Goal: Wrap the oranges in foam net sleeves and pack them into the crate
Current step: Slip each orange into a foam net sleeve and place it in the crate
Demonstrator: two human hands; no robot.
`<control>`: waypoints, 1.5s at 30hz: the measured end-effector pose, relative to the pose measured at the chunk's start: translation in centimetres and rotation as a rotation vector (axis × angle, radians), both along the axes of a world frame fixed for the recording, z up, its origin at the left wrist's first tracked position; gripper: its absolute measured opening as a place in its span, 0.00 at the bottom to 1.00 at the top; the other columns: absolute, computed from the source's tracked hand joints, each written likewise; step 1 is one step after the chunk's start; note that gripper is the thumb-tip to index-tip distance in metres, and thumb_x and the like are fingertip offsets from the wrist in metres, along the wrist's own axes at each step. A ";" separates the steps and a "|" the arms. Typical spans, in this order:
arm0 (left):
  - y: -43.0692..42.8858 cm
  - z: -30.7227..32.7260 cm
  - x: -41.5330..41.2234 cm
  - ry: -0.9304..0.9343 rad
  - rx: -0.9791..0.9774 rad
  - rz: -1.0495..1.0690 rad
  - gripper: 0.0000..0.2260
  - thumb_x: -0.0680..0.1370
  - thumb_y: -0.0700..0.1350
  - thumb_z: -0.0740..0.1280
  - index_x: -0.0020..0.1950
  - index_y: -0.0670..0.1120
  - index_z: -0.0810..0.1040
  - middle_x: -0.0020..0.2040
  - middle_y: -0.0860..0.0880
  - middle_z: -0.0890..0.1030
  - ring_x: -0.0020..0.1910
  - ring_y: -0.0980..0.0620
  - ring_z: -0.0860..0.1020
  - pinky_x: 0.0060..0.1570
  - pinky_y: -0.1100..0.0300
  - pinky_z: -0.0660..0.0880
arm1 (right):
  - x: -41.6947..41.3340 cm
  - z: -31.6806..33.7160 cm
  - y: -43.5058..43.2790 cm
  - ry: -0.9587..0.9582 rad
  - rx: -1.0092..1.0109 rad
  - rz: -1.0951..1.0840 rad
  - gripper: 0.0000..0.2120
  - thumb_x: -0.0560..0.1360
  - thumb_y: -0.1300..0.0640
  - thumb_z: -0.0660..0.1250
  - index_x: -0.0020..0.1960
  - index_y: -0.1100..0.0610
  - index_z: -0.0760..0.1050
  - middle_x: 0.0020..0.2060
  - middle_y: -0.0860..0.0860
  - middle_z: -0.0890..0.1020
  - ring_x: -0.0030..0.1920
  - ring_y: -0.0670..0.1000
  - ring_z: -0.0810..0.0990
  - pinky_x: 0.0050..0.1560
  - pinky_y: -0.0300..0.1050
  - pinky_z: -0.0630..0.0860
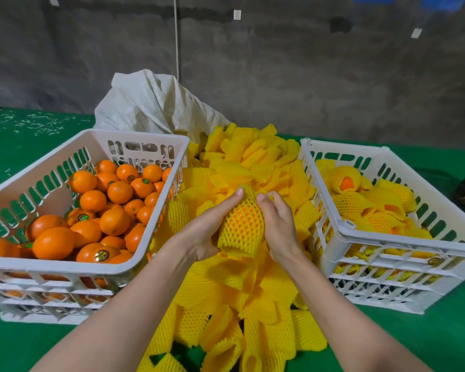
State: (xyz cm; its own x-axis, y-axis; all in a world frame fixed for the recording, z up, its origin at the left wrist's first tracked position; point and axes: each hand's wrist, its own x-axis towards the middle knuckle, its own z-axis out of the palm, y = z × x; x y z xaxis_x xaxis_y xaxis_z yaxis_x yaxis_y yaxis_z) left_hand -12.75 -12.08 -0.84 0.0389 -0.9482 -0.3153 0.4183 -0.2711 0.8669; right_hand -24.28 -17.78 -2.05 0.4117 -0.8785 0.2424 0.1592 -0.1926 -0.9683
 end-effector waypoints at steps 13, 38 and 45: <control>-2.5 0.2 -2.6 -0.160 0.006 0.273 0.16 0.72 0.60 0.68 0.51 0.50 0.80 0.44 0.50 0.85 0.45 0.52 0.83 0.45 0.56 0.77 | -3.5 -1.2 0.7 0.330 -0.419 0.031 0.27 0.71 0.48 0.68 0.67 0.48 0.65 0.68 0.51 0.66 0.72 0.49 0.60 0.69 0.42 0.62; -21.1 -1.4 -19.2 -1.525 -0.304 -0.307 0.29 0.77 0.45 0.65 0.76 0.48 0.57 0.47 0.44 0.78 0.51 0.42 0.78 0.38 0.55 0.70 | -17.4 1.1 -30.3 0.955 -0.212 -0.617 0.29 0.70 0.52 0.72 0.64 0.53 0.61 0.64 0.59 0.64 0.58 0.65 0.71 0.49 0.51 0.69; -21.4 -1.7 -19.0 -1.461 -0.292 -0.246 0.15 0.78 0.50 0.66 0.62 0.45 0.76 0.53 0.42 0.81 0.52 0.43 0.78 0.40 0.58 0.70 | -16.7 -0.9 -32.5 1.204 -0.329 -0.644 0.35 0.76 0.43 0.60 0.76 0.47 0.47 0.75 0.62 0.45 0.72 0.70 0.50 0.69 0.65 0.52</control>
